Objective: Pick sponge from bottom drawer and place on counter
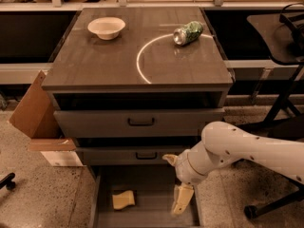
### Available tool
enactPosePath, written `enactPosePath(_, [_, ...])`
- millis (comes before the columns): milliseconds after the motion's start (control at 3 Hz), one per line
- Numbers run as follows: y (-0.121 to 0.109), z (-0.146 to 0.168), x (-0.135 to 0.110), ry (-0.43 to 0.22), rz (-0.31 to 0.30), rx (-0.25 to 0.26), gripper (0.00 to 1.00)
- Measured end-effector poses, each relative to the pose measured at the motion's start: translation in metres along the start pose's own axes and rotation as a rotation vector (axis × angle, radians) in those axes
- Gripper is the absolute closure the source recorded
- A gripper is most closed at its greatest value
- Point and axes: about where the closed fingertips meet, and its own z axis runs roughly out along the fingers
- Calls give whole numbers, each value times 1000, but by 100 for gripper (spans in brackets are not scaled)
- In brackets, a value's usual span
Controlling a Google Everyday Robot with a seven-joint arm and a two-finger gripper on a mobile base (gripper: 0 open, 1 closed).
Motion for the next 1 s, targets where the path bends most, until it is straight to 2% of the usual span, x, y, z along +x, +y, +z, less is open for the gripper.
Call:
enactPosePath(333, [-8,26,10,12,-4,-6,0])
enactPosePath(667, [-20,69,27,-4,-17,2,0])
enactPosePath(1000, [-26,157,54,-75,1,-28,0])
